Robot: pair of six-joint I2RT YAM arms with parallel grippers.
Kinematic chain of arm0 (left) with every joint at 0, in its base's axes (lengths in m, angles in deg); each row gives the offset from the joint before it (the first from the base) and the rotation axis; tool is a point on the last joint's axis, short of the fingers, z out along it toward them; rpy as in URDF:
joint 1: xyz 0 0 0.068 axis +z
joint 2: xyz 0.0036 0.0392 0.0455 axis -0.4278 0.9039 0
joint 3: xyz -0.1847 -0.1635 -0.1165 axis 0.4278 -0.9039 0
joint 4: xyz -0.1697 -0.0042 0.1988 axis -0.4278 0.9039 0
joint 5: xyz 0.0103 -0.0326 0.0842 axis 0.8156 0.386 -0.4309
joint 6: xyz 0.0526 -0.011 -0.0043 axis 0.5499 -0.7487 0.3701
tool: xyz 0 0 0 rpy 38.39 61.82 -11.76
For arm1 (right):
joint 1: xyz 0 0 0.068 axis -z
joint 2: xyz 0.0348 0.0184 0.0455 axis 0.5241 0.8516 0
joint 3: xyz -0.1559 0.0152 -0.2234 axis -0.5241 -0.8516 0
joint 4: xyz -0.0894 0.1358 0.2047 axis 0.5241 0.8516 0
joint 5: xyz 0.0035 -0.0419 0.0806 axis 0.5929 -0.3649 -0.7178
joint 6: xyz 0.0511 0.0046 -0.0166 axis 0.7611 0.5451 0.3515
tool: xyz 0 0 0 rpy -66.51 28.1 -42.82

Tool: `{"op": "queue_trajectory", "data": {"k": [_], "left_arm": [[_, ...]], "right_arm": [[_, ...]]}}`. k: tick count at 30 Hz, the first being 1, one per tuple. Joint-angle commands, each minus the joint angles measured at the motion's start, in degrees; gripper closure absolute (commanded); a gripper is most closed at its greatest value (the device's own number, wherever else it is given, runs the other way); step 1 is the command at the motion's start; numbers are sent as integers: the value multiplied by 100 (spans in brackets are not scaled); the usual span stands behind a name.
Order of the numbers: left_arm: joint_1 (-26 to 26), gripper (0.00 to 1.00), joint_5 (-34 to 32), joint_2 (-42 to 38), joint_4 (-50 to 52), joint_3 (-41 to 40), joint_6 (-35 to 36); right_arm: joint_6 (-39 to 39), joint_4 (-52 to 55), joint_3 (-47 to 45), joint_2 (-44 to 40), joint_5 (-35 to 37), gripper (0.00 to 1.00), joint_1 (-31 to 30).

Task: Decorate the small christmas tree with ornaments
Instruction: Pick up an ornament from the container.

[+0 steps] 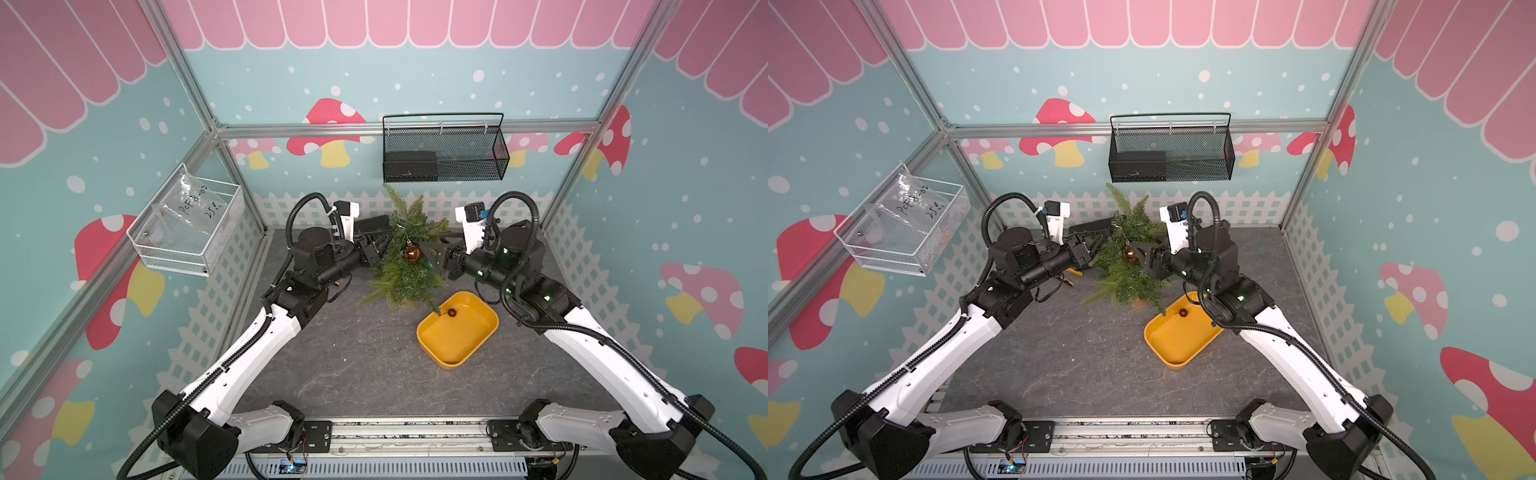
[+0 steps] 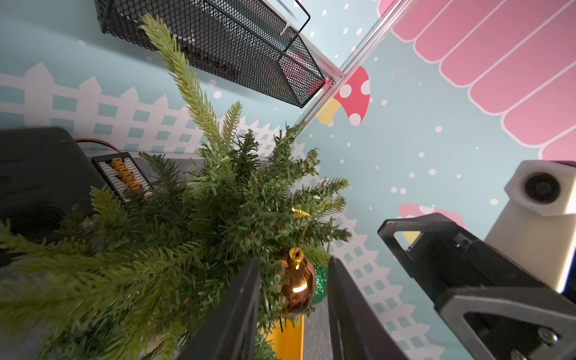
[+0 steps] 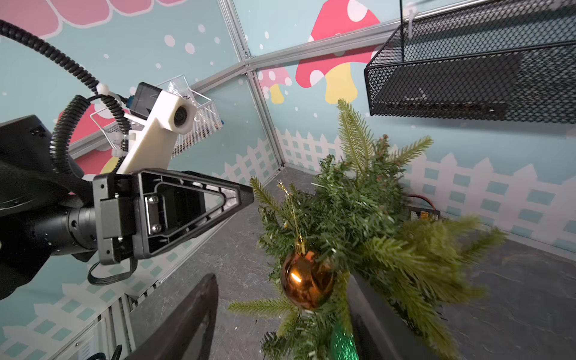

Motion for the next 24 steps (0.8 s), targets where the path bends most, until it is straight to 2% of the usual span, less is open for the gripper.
{"op": "queue_trajectory", "data": {"k": [1, 8, 16, 21, 24], "left_arm": [[-6, 59, -42, -294, 170, -231, -145], [-415, 56, -232, -774, 531, -811, -76], [-1237, 54, -1228, -1391, 739, -1891, -121], [-1516, 55, -1710, -1450, 714, -2581, -407], [-1599, 55, -1869, -1424, 714, -2854, -511]], "right_arm": [[-1, 113, -327, -523, 521, 33, 33], [458, 623, -1635, -1683, 1609, 38, 163], [1101, 824, -3172, -2469, 2711, 43, 484], [1507, 897, -3693, -1944, 3503, 49, 513], [1714, 640, -3850, -1311, 3498, 49, 512]]}}
